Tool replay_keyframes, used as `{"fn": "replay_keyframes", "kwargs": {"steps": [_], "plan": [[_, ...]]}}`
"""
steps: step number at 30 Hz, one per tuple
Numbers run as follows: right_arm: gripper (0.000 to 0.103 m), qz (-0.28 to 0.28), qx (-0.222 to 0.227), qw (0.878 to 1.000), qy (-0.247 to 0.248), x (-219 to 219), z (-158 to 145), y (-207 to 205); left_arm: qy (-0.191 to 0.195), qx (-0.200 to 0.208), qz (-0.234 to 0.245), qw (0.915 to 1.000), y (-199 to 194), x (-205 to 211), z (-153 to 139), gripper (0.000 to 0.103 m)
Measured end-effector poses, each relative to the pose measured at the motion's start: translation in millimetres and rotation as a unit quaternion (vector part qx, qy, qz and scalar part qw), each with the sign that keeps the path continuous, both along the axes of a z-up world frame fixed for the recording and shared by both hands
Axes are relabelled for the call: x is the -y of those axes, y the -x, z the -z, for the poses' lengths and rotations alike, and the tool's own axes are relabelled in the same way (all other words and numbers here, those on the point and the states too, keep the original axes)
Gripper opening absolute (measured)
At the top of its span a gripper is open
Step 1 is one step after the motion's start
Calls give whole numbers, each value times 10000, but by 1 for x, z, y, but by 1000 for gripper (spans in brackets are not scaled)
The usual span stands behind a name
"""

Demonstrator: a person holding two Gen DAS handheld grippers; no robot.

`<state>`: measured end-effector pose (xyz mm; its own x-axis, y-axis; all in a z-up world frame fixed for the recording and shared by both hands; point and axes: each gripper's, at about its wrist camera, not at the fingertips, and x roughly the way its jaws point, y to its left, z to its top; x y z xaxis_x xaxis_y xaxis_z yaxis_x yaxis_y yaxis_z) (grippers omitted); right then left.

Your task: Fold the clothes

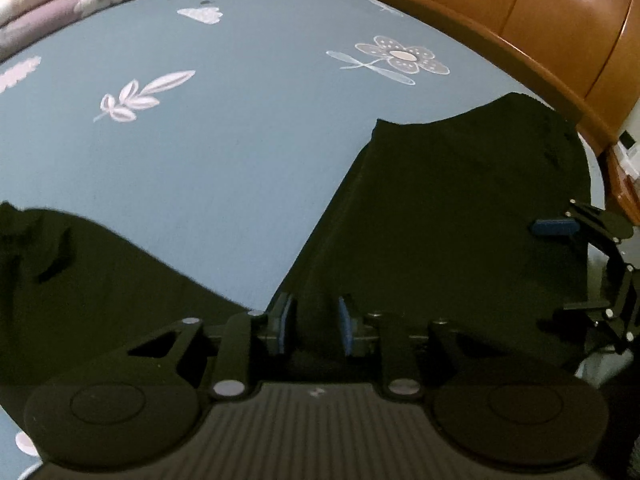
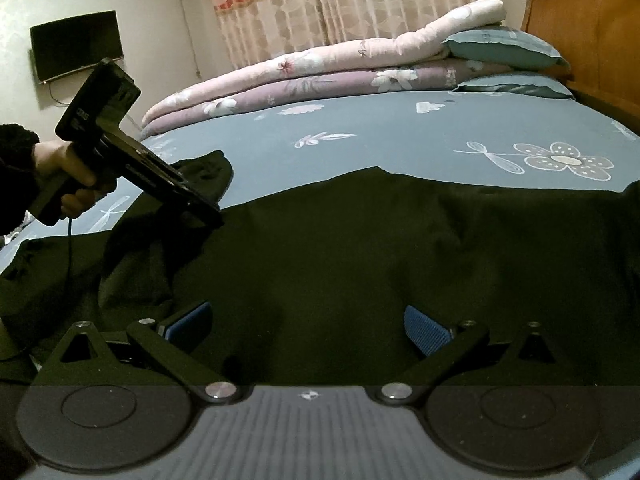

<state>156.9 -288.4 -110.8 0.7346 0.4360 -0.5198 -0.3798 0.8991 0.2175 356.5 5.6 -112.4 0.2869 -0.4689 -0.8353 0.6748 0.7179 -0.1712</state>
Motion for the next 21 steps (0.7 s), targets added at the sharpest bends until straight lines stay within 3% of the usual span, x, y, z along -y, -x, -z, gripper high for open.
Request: {"fn": "replay_keyframes", "kwargs": {"steps": [8,10,16,21], "plan": [[103,-12,17,10000,15,1,1,-1,-210,-91,-4,9997,-2,5,-3,21],[103,-30,48,10000,14,0,0,1,-298,-72,-99,9995,0,6,-4,6],[103,67,210,9997,-130,5,-3,4,-414,444,-136,9981,15,12,-23,1],[103,190,231,9991,-307,10,-4,4,-450,588,-216,9970,15,9,-33,1]]}}
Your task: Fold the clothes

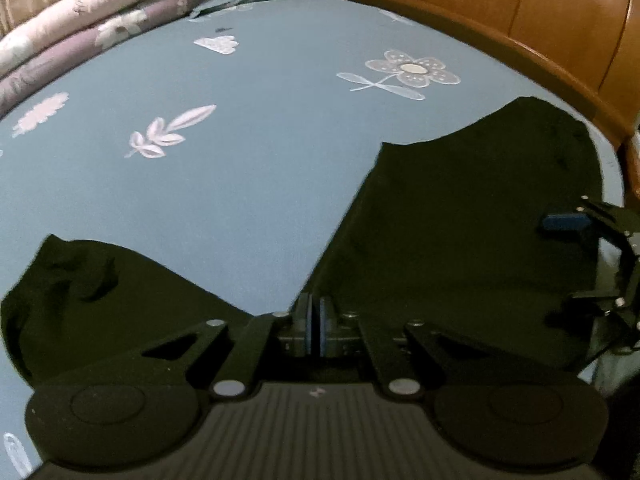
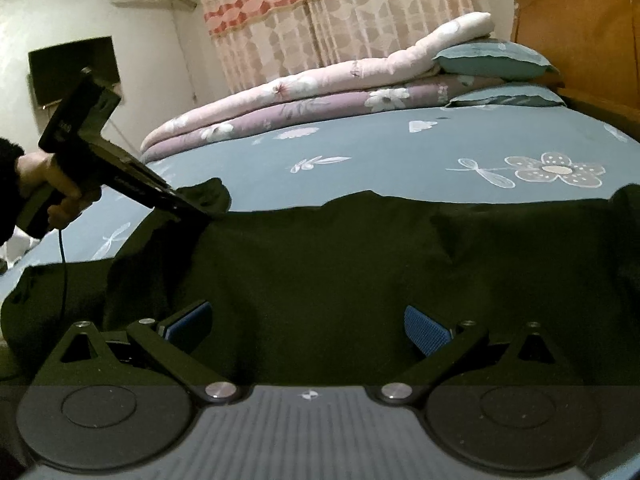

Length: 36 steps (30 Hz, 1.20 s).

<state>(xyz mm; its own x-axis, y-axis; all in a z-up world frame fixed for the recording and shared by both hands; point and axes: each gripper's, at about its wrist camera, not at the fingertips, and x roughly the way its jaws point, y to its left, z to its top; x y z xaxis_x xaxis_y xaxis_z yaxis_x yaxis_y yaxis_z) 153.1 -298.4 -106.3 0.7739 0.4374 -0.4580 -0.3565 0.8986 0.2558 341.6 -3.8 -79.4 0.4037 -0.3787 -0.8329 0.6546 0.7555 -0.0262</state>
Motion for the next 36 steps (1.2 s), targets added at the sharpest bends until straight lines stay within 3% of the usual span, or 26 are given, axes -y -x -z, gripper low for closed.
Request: {"fn": "replay_keyframes", "kwargs": {"steps": [7,11,13,17,23,30,34,36], "plan": [[103,68,14,10000,-4,2,0,0,77,-291,-475,9984,-12,-13,24,1],[103,67,23,10000,-23,2,0,0,138,-210,-533,9983,-12,-16,19,1],[103,68,16,10000,-1,2,1,0,188,-262,-579,9978,-14,-20,18,6],[103,98,52,9999,91,0,2,1,292,42,-652,9974,-4,-18,3,7],[103,456,263,9983,256,3,-3,9,609,227,-122,9978,33,20,-20,10],[103,1067,382,9933,237,24,-19,29,530,17,174,9984,78,65,13,14],[103,1160,535,9916,225,36,-15,39,0,317,104,9994,109,70,31,15],[103,1268,446,9909,35,43,-12,37,-31,368,12,9993,121,63,32,17]]}}
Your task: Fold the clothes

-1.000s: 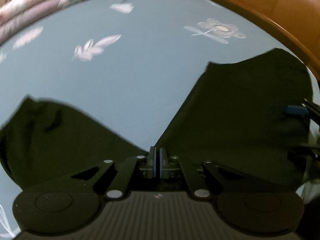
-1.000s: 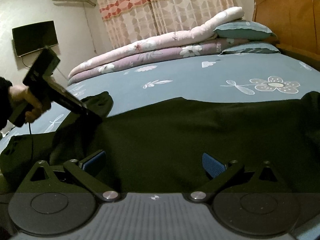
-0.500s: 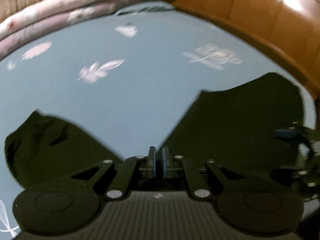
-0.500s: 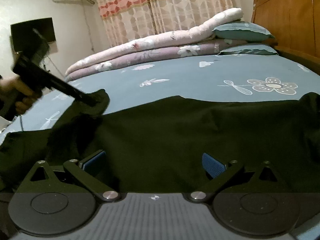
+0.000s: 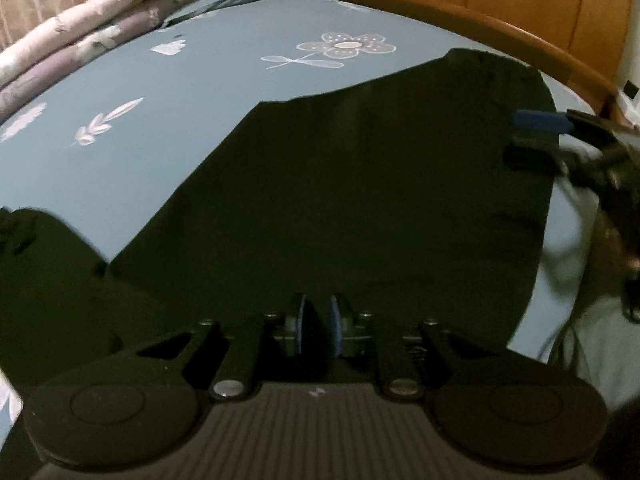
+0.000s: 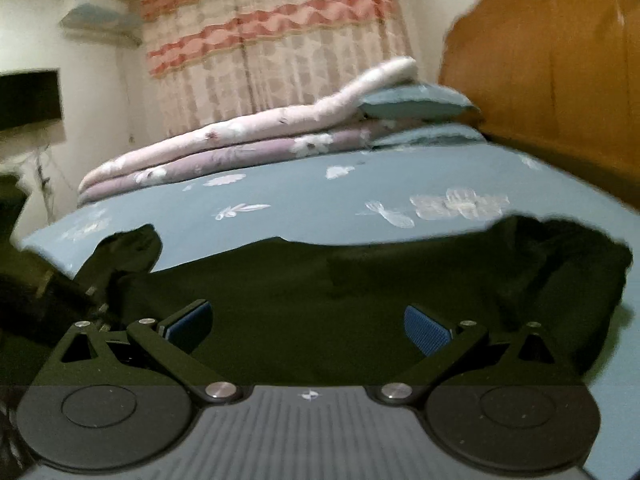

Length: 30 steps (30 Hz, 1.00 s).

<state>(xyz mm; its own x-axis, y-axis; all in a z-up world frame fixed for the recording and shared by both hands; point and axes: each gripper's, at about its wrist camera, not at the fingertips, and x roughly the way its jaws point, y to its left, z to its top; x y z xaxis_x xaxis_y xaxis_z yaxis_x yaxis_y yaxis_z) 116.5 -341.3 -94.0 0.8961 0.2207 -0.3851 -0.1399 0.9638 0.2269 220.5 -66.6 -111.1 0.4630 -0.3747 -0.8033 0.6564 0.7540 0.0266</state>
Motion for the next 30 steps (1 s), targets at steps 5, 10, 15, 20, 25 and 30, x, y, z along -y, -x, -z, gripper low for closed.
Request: {"fn": "replay_keyframes", "kwargs": {"steps": [5,10,15,20,25,30], "plan": [[103,417,-388,9978,-331,13,10,-10,-68,-41,-270,9996,24,-21,-4,22],[103,533,-630,9960,-338,18,17,-11,-133,-40,-357,9993,30,-22,-13,24],[103,510,-575,9966,-305,16,18,-8,193,179,-119,9996,30,4,-25,33],[103,539,-496,9965,-397,21,18,-4,371,15,-22,9993,30,26,-13,34],[103,633,-463,9951,-606,32,18,1,179,21,-97,9998,49,17,3,36],[103,649,-425,9947,-670,36,18,4,203,-65,-309,9993,57,-3,0,36]]}}
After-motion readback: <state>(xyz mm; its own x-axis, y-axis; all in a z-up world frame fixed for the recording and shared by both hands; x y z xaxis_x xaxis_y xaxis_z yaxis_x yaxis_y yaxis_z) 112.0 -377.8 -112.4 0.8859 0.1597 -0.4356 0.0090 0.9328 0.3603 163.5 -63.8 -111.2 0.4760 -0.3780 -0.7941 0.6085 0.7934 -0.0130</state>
